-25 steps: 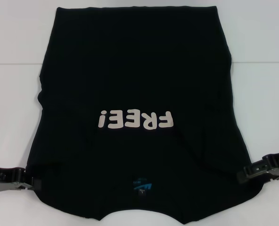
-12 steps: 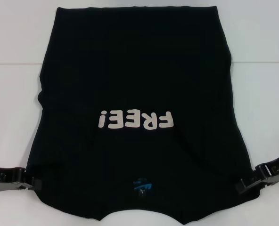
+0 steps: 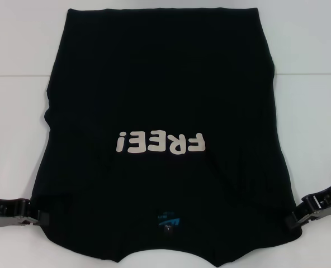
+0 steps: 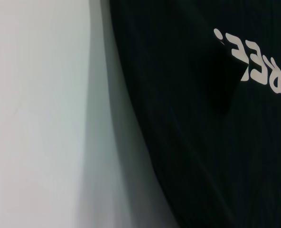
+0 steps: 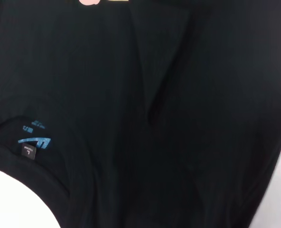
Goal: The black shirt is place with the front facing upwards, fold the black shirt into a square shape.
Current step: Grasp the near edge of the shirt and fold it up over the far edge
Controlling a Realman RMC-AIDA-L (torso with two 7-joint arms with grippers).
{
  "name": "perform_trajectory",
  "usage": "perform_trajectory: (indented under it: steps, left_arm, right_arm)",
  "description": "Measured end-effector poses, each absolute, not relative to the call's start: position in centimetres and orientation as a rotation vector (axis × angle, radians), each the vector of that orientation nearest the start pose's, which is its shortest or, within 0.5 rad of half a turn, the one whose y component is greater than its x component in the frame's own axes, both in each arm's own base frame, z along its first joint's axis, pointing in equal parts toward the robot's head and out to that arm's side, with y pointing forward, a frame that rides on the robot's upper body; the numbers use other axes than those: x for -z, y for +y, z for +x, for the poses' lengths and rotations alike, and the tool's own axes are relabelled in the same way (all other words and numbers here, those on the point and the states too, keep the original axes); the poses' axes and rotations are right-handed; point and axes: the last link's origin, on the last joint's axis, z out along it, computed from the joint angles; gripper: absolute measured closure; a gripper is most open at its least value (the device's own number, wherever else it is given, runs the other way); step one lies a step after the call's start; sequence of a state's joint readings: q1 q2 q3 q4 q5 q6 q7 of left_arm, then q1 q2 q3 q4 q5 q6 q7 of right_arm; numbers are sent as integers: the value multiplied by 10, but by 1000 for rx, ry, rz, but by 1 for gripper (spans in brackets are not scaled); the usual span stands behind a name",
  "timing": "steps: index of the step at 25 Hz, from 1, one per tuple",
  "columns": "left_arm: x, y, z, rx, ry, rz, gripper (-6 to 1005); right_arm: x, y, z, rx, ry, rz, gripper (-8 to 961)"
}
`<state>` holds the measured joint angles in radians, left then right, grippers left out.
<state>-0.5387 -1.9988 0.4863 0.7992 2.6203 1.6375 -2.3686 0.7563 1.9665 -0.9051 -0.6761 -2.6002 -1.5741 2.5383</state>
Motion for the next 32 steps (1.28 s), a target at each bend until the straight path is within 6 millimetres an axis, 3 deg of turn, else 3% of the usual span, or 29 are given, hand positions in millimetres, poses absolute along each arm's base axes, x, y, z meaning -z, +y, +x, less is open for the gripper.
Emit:
perform_trajectory:
  steps: [4,15,22,32]
  left_arm:
    - [-54,307,-339,109,-1949,-2174,954]
    - [-55,307,-336,134,-1950,-2188,955]
    - [-58,308,-331,181,-1949,-2225,955]
    - [-64,310,-326,304,-1968,-2268,954]
  right_arm:
    - [-15,358,273,361,1773,-2398,746]
    - [-19,359,273,363,1765,-2400,903]
    - [-40,362,263,302,1723,-2434,902]
    - [-46,363,258,314,1689,-2481,900]
